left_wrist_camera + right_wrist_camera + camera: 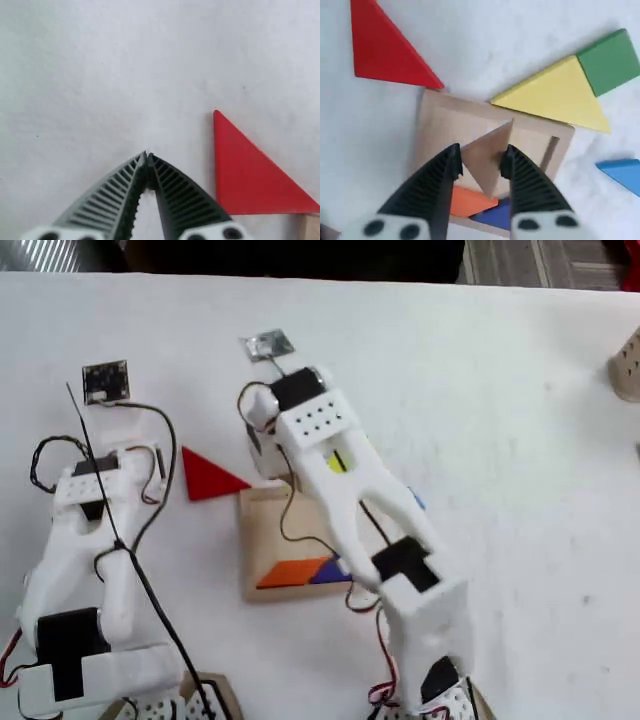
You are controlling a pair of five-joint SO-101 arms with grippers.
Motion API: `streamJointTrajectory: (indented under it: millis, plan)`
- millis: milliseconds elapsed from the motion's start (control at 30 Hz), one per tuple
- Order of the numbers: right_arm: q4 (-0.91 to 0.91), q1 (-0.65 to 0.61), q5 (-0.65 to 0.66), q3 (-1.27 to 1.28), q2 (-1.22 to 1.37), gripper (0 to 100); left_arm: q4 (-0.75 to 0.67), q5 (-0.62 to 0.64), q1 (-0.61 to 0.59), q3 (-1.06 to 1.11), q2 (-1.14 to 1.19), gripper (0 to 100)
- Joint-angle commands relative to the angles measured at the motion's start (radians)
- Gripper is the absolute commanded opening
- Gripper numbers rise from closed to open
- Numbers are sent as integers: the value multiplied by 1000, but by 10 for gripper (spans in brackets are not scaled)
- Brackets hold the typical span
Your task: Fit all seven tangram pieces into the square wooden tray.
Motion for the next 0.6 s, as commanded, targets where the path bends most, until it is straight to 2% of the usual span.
streamJointTrajectory:
  millis: [0,233,433,567]
  plan:
    - [-128,-10,-12,244,-147,18,-29,-8,-4,-17,-44,20]
    - [-318,27,-218,523,-239,18,-66,-6,-2,-9,-44,20]
    - [-328,13,-219,526,-200,19,-64,-6,-2,-9,-44,20]
    - [-361,12,-107,526,-137,77,-64,-6,-2,-9,-44,20]
